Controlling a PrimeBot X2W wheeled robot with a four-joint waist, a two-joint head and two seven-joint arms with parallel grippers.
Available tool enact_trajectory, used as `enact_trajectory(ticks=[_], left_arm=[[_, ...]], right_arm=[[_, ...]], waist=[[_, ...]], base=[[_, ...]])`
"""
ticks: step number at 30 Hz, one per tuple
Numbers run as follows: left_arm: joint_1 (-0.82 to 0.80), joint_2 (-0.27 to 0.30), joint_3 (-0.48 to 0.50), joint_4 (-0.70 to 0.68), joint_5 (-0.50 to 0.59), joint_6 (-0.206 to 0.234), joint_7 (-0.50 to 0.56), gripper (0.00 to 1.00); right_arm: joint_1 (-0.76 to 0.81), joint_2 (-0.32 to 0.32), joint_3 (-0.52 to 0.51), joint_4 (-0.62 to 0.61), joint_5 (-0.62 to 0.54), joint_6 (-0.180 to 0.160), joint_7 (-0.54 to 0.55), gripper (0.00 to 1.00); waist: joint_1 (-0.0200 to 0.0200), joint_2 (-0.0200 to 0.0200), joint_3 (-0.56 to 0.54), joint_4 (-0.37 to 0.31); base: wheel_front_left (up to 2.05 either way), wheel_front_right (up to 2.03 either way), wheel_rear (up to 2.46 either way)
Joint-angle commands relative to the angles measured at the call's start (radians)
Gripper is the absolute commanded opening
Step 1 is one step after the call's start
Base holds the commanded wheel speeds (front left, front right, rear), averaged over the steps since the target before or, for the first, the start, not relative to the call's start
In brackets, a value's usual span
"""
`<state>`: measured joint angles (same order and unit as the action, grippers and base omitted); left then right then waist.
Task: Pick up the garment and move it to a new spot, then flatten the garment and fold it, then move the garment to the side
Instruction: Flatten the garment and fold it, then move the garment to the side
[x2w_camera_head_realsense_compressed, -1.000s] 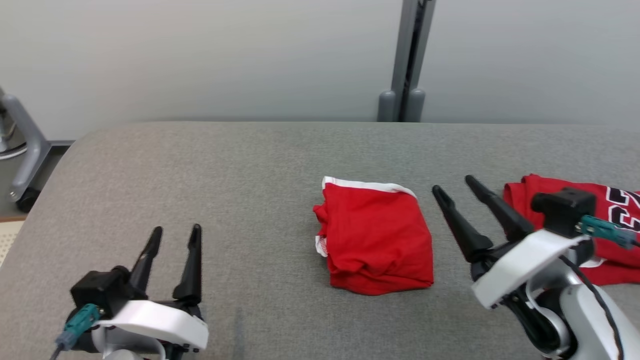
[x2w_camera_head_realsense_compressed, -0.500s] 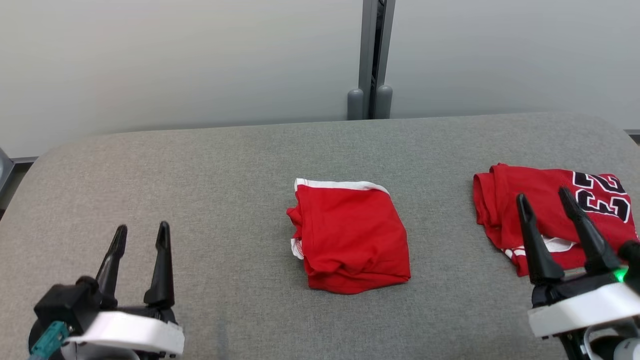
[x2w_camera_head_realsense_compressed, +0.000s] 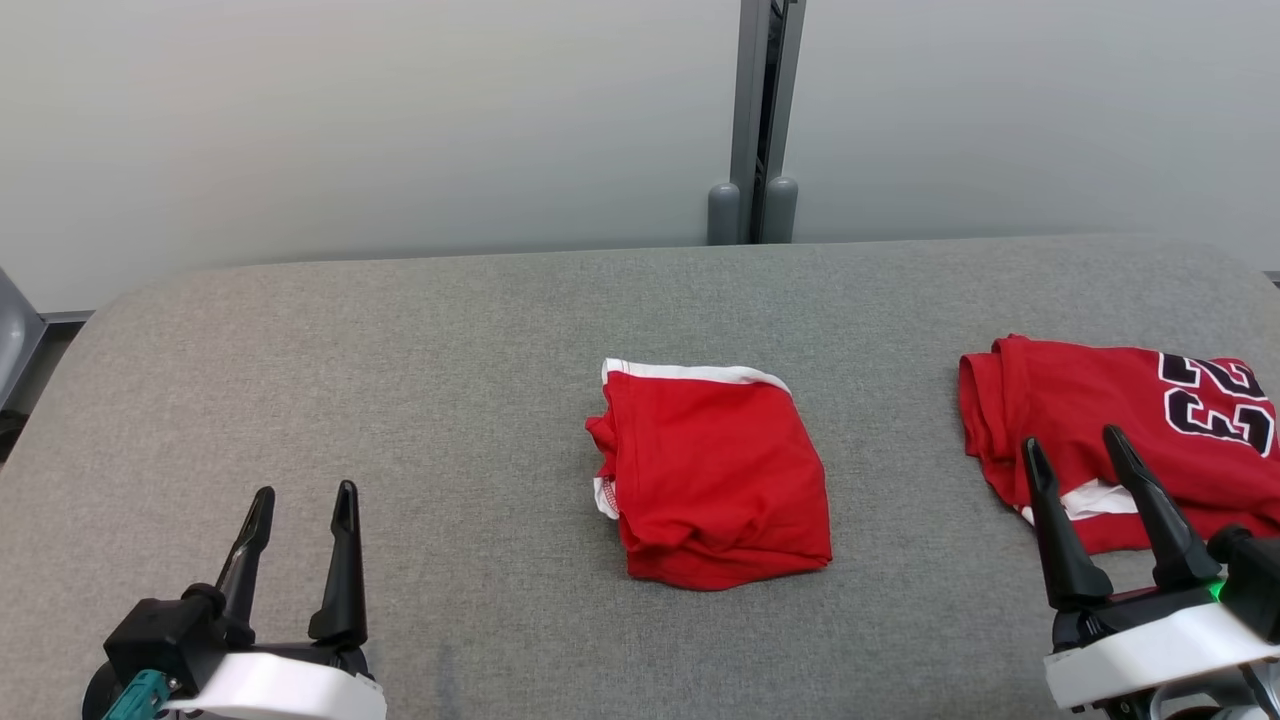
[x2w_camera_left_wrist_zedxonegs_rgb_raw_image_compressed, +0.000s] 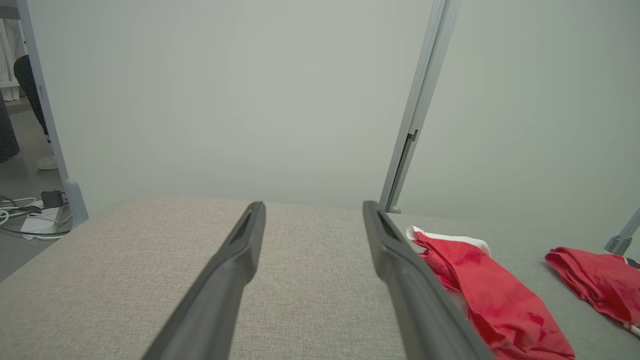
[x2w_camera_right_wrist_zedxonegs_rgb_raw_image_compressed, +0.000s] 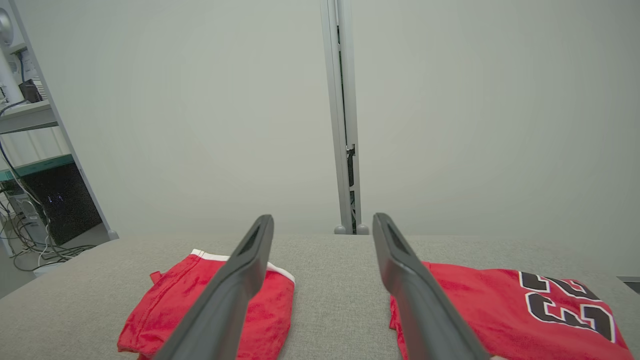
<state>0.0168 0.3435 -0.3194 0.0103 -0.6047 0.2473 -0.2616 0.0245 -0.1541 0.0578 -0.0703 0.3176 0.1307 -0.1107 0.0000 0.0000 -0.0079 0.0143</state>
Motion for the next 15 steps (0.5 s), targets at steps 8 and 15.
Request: enact_trajectory(ticks=[8,15], left_arm=[[-0.013,-0.003,-0.008,0.013,0.033,-0.005,-0.004,1.0],[-0.035,-0.007,-0.023,-0.001,0.04,-0.003,0.004,1.0]], right_arm=[[-0.011,-0.01,0.005,0.011,0.005,0.0,0.015,1.0],[-0.075,-0.032,0.044,0.086,-0.009,0.0,0.079,1.0]], waist=[[0.0,0.0,-0.006,0.013],[0.0,0.0,0.013,0.038]], base=[[0.0,0.0,0.0],[0.0,0.0,0.0]])
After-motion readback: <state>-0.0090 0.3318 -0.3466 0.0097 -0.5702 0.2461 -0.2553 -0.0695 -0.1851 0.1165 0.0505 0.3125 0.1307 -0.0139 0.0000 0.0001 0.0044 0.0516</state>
